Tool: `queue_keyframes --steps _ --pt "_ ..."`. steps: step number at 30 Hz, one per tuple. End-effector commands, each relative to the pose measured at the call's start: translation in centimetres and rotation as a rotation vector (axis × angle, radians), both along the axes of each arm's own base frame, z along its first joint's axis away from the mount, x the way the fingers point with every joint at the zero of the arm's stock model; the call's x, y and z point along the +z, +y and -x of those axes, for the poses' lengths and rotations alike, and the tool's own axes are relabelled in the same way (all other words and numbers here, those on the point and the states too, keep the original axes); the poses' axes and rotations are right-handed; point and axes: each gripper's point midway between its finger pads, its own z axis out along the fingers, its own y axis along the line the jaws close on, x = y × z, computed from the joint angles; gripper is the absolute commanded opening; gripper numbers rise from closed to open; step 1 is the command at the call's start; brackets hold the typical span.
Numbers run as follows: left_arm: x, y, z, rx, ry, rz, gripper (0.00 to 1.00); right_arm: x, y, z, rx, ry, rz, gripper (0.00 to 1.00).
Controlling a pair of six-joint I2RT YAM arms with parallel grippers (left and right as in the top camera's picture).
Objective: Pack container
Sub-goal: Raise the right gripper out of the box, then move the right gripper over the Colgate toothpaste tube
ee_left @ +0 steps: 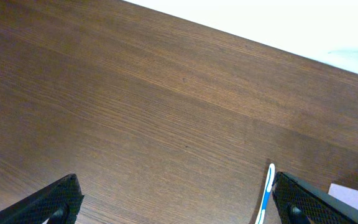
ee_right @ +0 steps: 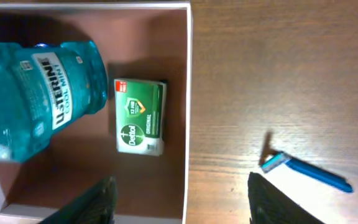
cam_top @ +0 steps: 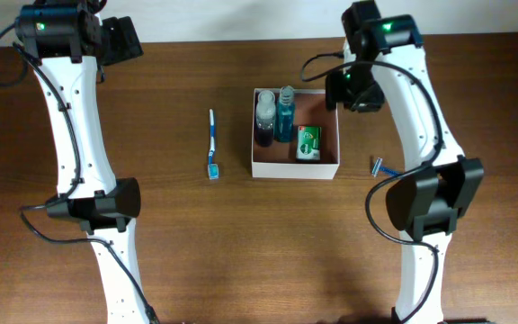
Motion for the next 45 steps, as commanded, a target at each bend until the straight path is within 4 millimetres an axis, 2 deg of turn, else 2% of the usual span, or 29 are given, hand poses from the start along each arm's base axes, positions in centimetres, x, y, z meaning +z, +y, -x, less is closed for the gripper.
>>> queue_keyframes --steps 1,3,5,7,11,19,21,25,34,37,45 --pt "1.5 0.1 0.6 0.011 -0.031 0.008 0.99 4.1 -2.5 -0.3 -0.006 -0.102 0.053 0.65" --pt "1.5 0.1 0.6 0.011 -0.031 0.008 0.99 4.4 -4.5 -0.3 -0.042 -0.102 0.096 0.67" --pt "1.5 0.1 0.6 0.011 -0.031 0.008 0.99 4.3 -7.1 0.1 -0.056 -0.078 0.142 0.76" --pt "1.5 0.1 0.6 0.011 -0.031 0.008 0.99 4.0 -9.0 0.7 -0.028 -0.049 0.169 0.81" --pt "1.5 0.1 0.6 0.011 -0.031 0.008 0.99 3.3 -12.9 1.5 -0.015 -0.003 0.187 0.99" --pt "1.5 0.1 0.6 0.011 -0.031 0.008 0.99 3.2 -19.8 1.8 -0.101 -0.017 0.192 0.99" --pt "1.5 0.1 0.6 0.011 -0.031 0.008 0.99 3.2 -20.2 1.4 -0.048 -0.048 0.150 0.99" --pt "1.5 0.1 0.6 0.011 -0.031 0.008 0.99 3.0 -19.5 -0.1 0.067 -0.133 0.011 0.99" --pt "1.5 0.1 0.6 0.011 -0.031 0.008 0.99 0.7 -21.1 -3.5 0.137 -0.199 0.062 0.99" --pt "1.5 0.1 0.6 0.011 -0.031 0.008 0.99 -0.8 -21.9 -4.1 0.132 -0.185 0.095 0.99" --pt "1.5 0.1 0.6 0.010 -0.031 0.008 0.99 -4.9 -23.0 -4.5 0.135 -0.105 0.131 0.99"
